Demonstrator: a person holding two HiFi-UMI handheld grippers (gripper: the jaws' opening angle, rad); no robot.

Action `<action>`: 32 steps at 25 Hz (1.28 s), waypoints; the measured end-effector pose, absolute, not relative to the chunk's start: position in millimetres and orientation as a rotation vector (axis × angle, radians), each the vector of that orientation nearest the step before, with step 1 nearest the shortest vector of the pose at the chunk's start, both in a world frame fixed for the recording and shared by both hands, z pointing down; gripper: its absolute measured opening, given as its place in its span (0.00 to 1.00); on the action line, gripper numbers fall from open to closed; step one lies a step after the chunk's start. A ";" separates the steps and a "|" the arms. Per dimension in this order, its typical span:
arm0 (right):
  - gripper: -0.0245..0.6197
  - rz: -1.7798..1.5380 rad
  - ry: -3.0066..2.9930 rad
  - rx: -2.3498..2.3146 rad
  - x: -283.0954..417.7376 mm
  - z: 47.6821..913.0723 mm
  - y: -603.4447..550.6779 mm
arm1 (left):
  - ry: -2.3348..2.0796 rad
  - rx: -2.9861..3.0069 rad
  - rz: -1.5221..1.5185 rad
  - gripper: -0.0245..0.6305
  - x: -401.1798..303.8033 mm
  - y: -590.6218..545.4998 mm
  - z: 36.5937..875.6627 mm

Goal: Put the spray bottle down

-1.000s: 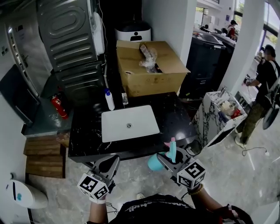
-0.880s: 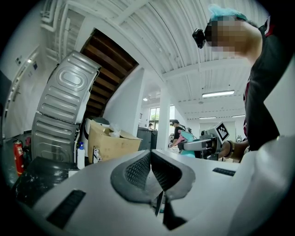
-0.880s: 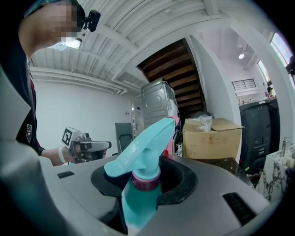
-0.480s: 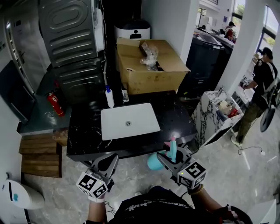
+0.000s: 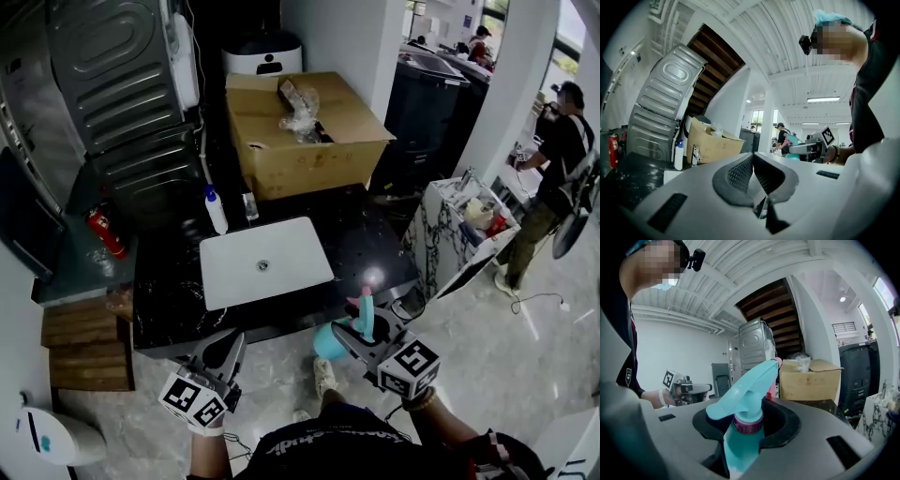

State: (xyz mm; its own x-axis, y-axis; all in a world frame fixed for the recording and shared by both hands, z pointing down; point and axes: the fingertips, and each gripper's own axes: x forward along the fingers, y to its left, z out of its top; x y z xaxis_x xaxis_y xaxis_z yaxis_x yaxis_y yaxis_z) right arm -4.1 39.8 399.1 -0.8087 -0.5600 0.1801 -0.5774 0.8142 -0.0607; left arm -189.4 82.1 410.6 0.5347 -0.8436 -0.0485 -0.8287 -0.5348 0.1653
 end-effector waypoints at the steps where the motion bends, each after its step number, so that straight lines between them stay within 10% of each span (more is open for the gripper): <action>1: 0.32 0.186 -2.846 0.892 -1.8 402.4 32.8 | -1.449 2.645 -0.178 0.06 -186.3 75.0 411.0; 32: 0.31 0.104 -2.854 0.752 18.7 430.8 -251.6 | -1.547 2.591 -0.037 0.06 -128.3 -208.5 407.9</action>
